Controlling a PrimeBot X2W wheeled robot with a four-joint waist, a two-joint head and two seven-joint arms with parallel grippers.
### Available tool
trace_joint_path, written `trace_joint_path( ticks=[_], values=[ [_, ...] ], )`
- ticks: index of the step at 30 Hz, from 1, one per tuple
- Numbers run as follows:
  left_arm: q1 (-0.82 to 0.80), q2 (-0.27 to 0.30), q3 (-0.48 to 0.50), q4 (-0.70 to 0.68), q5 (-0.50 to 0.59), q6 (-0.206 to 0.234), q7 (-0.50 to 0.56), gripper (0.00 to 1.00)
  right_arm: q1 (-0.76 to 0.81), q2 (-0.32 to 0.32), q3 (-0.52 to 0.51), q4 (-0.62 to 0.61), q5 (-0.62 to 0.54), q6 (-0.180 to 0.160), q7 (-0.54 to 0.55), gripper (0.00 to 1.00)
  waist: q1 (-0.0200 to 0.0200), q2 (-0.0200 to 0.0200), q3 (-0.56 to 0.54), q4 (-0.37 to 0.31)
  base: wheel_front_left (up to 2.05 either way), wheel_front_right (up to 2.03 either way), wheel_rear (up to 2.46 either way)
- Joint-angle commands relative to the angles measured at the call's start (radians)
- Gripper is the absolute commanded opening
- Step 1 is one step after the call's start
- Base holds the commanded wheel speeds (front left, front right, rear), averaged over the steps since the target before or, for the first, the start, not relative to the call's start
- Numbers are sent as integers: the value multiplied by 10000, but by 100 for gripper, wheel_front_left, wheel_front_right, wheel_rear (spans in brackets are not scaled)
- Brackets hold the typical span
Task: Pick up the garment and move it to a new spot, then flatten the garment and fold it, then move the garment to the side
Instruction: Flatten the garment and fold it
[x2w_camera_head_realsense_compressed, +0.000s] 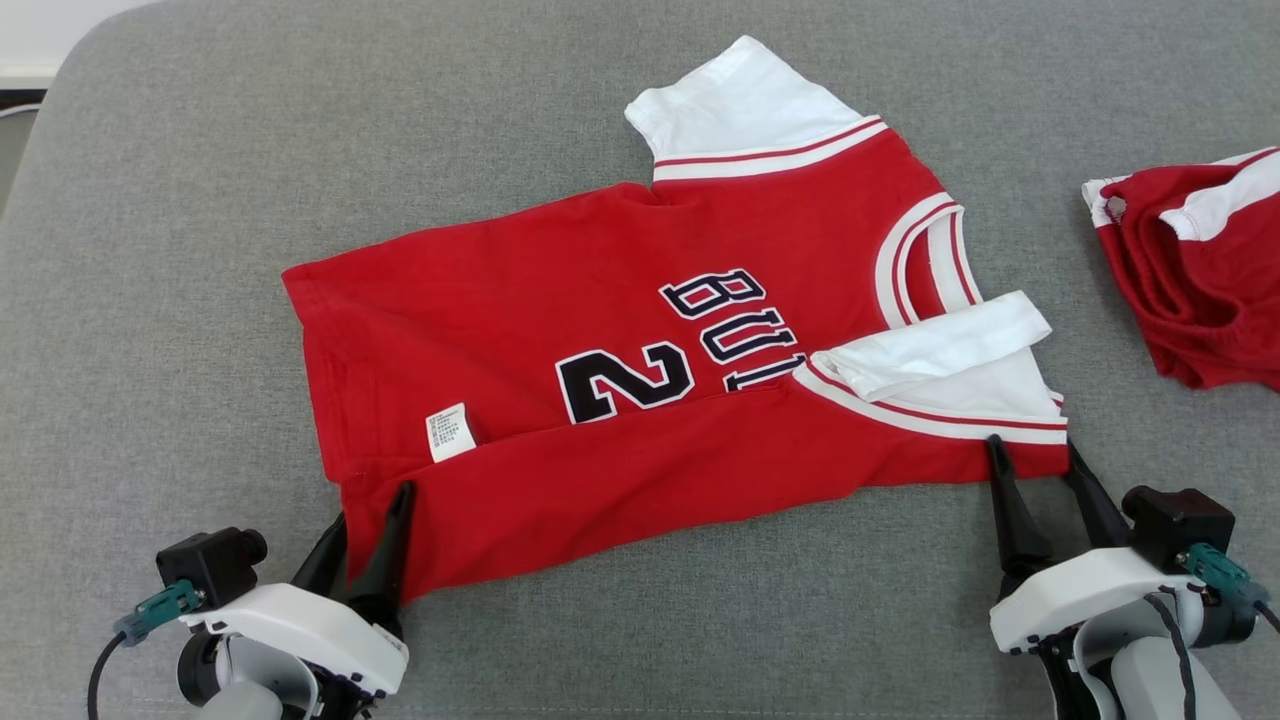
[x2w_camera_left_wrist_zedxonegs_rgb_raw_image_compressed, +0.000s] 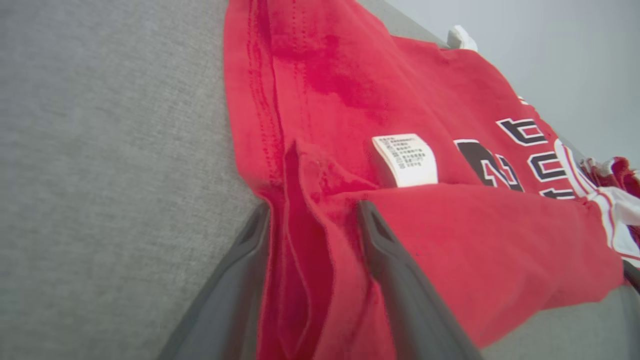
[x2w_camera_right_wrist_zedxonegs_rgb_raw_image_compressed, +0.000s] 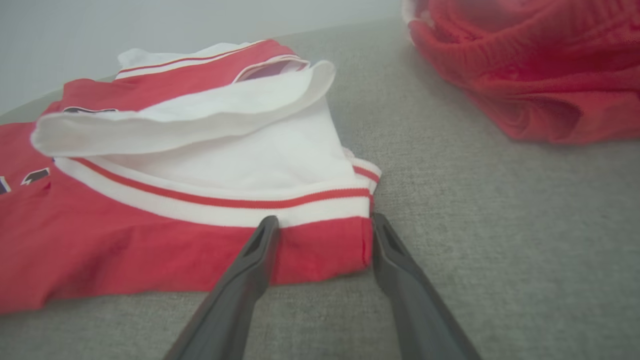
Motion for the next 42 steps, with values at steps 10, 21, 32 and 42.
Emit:
trace_joint_path(
  ticks=[10,21,32,42],
  values=[
    [-284,156,212,174,-165,-139,202,0,-248,-196,603,333,819,-2,-133,0,0,0,42,-41,0,0,0],
    [47,183,165,90,-508,-239,546,0,995,-207,111,-937,866,-2,-133,0,0,0,-192,-174,0,0,0],
    [871,522,241,-730,-715,101,748,0,2384,151,-335,-2111,716,-2,-133,0,0,0,-442,-355,0,0,0],
    [1361,1068,564,-1582,-703,748,760,0,3347,330,-348,-2598,1153,-2,-133,0,0,0,-562,-596,0,0,0]
  ],
)
